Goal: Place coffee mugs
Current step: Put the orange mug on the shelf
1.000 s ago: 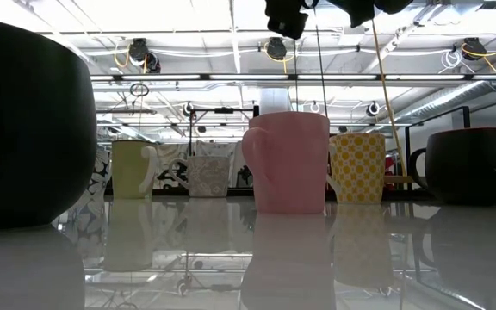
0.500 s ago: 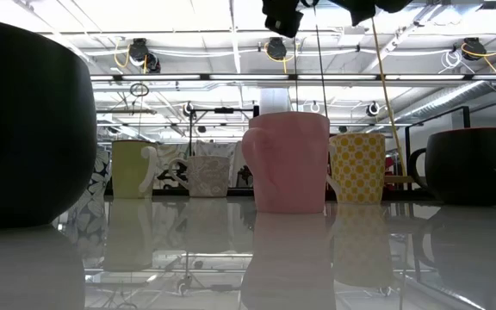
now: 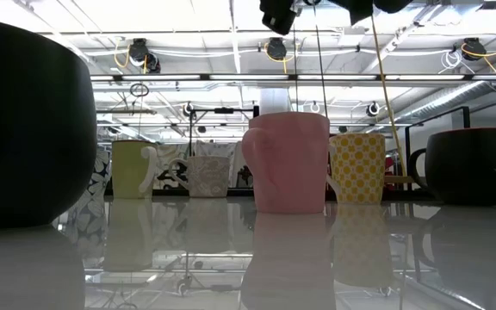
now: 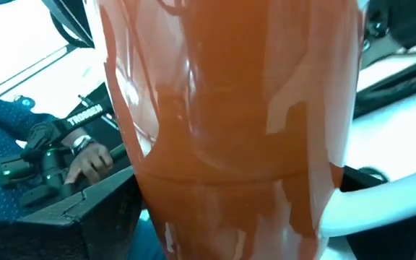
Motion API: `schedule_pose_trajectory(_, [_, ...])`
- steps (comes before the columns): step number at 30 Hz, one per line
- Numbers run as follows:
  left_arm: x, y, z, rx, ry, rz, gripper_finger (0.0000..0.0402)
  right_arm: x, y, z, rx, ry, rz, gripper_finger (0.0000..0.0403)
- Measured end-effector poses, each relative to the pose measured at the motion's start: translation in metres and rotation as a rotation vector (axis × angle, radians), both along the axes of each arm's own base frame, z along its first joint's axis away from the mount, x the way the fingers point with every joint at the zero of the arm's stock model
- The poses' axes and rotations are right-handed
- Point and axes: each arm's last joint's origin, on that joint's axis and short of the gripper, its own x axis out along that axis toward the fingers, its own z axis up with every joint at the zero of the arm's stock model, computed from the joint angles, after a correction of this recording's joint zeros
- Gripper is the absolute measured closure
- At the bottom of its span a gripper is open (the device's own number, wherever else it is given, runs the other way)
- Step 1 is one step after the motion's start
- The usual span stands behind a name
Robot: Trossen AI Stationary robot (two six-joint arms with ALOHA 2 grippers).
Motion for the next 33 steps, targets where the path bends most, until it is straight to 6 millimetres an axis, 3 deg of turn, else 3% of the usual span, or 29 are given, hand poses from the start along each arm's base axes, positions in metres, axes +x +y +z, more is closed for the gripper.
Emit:
schedule_pose_trajectory(12, [-0.031, 0.013, 0.046, -0.146, -0.324, 0.193, 0.0019, -0.001, -0.026, -0.005, -0.073, -0.017, -0.123, 0.0033])
schedule_pose_trajectory(20, [-0.032, 0.031, 0.053, -0.244, -0.389, 0.288, 0.0021, -0.004, -0.041, -0.002, -0.143, -0.065, -0.158, 0.0033])
schedule_pose_trajectory(28, [-0.030, 0.055, 0.073, -0.585, -0.584, 0.385, 0.0081, -0.004, -0.044, -0.002, -0.258, -0.126, -0.194, 0.0034])
schedule_pose_trajectory(33, [-0.031, 0.066, 0.074, -0.677, -0.574, 0.379, 0.0118, -0.004, -0.046, -0.002, -0.291, -0.139, -0.210, 0.0034])
